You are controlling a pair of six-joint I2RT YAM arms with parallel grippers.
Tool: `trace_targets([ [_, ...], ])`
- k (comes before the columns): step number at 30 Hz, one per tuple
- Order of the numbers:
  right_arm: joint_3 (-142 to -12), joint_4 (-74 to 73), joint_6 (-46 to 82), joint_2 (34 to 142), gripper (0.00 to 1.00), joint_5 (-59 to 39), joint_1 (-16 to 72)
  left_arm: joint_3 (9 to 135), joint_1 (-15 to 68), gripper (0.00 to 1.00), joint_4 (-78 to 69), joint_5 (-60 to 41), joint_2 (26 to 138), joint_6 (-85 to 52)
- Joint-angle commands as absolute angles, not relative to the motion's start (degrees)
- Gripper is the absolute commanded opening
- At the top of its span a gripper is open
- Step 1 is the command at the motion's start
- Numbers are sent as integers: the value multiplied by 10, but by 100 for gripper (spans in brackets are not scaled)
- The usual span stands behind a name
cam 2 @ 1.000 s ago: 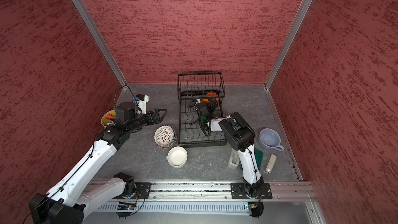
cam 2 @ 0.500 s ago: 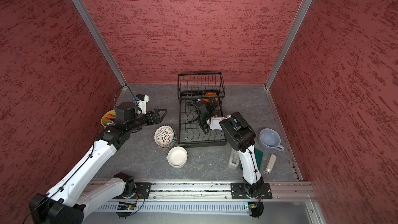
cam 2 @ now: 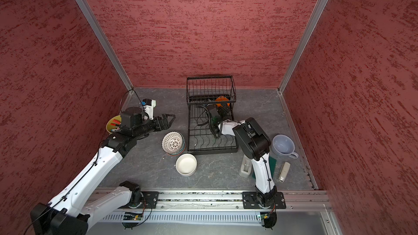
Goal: Load the bowls into the dish rack
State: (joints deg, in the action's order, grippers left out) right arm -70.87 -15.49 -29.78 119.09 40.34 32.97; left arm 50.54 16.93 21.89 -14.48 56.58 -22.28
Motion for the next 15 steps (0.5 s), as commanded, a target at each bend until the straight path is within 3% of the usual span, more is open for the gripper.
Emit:
trace_targets([
  [1,-722,-123,-258,1171,99,355,331,508,165,100,214,-139,562,-220],
  [15,-737,-120,-291,1202,99,356,350,506,165,100,219,-136,560,-214],
])
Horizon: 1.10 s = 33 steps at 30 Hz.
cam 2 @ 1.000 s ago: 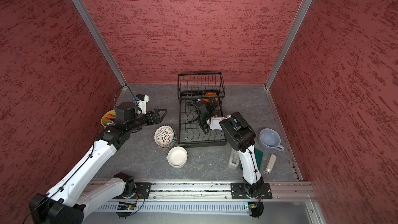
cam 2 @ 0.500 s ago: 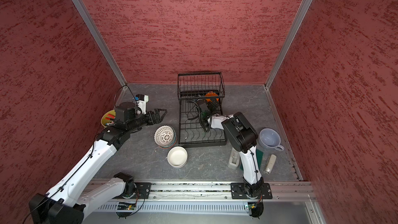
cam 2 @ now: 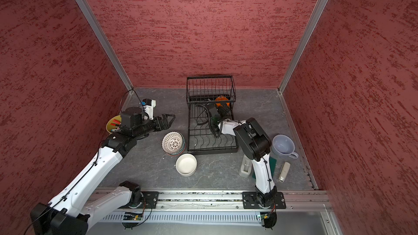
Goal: Load the bowls into the dish rack
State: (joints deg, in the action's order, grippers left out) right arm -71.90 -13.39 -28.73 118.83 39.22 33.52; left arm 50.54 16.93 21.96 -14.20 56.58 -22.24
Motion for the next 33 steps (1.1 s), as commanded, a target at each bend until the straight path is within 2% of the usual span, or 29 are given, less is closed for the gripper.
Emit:
trace_targets([
  [1,-737,-124,-299,1207,99,363,350,506,165,100,218,-136,560,-214],
  [15,-715,-209,-382,1221,99,431,360,508,164,100,218,-136,563,-210],
  [25,-699,-213,-389,1200,99,425,367,511,163,100,221,-137,563,-211],
  [33,-687,-179,-341,1169,99,386,367,512,163,100,221,-137,564,-211],
])
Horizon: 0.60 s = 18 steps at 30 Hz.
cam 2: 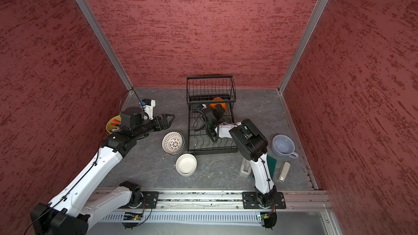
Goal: Load the bowls into the dish rack
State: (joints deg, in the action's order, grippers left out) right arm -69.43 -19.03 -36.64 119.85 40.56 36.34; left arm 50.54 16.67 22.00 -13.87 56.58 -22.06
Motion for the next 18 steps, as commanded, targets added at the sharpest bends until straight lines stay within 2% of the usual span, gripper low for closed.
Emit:
trace_targets([
  [1,-687,-176,-339,1167,99,382,367,512,163,100,221,-136,564,-210],
  [18,-637,-148,-251,1095,99,272,382,511,162,100,226,-131,565,-214],
])
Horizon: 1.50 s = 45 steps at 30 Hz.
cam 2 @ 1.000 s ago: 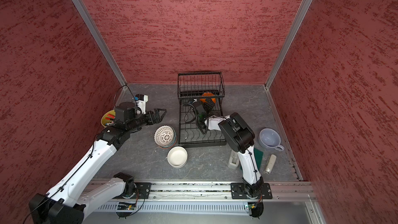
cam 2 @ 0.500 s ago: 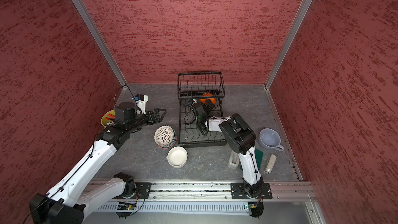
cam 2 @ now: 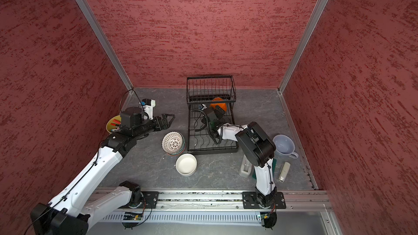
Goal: Load the bowls into the dish rack
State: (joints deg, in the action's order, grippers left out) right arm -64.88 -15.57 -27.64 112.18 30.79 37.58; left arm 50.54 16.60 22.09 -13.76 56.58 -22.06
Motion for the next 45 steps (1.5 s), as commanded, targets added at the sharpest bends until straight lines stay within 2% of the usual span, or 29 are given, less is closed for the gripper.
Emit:
trace_targets([
  [1,-631,-150,-247,1090,99,267,385,511,162,100,228,-130,565,-214],
  [10,-597,-130,-205,1048,99,223,409,516,161,100,243,-114,570,-221],
  [18,-582,-64,-104,985,98,156,416,526,160,100,276,-106,576,-237],
  [31,-529,65,125,868,94,46,416,584,173,100,464,-30,563,-294],
  [34,-519,88,167,828,93,32,416,604,190,100,511,-10,557,-303],
  [39,-525,135,209,770,93,12,415,662,266,100,620,59,565,-321],
  [45,-557,201,243,755,93,27,410,676,356,100,691,83,575,-373],
])
